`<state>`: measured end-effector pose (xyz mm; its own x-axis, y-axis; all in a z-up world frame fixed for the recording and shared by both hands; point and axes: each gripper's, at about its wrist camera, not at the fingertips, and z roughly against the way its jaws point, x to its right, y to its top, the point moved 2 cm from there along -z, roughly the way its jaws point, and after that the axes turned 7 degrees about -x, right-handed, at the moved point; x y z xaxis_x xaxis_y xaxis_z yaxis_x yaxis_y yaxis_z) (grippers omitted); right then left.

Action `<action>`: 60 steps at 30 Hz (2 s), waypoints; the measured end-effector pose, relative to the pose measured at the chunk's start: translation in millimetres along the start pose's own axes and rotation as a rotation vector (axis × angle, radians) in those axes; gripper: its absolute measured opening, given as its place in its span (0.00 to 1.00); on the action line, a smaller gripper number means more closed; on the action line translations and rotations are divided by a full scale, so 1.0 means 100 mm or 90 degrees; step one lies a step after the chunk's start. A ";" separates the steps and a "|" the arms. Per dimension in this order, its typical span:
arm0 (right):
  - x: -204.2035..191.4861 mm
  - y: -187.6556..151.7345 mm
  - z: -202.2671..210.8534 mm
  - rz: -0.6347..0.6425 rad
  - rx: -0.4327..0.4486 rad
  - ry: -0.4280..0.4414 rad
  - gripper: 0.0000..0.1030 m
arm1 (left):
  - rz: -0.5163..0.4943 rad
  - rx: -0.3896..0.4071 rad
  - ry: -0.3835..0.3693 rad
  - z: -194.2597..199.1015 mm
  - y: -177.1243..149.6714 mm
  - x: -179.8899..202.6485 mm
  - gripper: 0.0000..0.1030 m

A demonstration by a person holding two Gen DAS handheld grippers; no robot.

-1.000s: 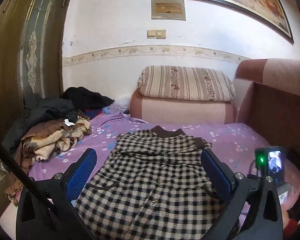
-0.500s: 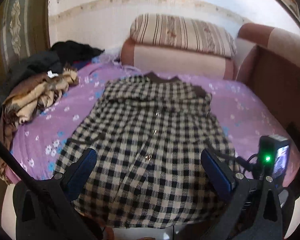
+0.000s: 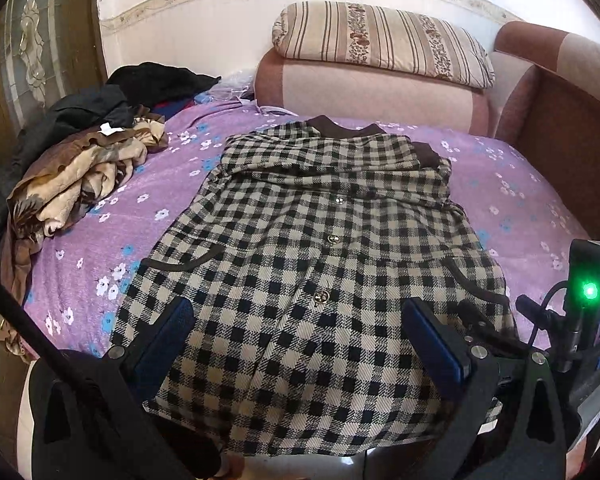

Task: Fold large clothes

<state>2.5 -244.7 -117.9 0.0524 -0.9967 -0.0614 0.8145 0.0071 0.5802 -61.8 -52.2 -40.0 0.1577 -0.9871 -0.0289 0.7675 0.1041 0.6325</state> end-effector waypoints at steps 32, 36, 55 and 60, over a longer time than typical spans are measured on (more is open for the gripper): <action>0.00 -0.17 0.22 0.010 -0.004 -0.047 0.83 | 0.016 -0.041 -0.027 0.04 -0.14 -0.10 1.00; -0.03 -0.18 0.24 0.016 -0.006 -0.050 0.83 | 0.020 -0.049 -0.035 0.04 -0.15 -0.12 1.00; -0.07 -0.20 0.24 0.018 -0.034 -0.062 0.83 | 0.028 -0.074 -0.060 -0.04 -0.18 -0.10 1.00; -0.04 -0.19 0.25 0.010 -0.027 -0.065 0.83 | 0.031 -0.071 -0.059 -0.06 -0.18 -0.10 1.00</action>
<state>-27.5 -243.0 -108.4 0.0073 -0.9995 0.0322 0.8380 0.0236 0.5452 -73.4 -43.6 -55.1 0.1423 -0.9869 0.0754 0.8250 0.1604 0.5418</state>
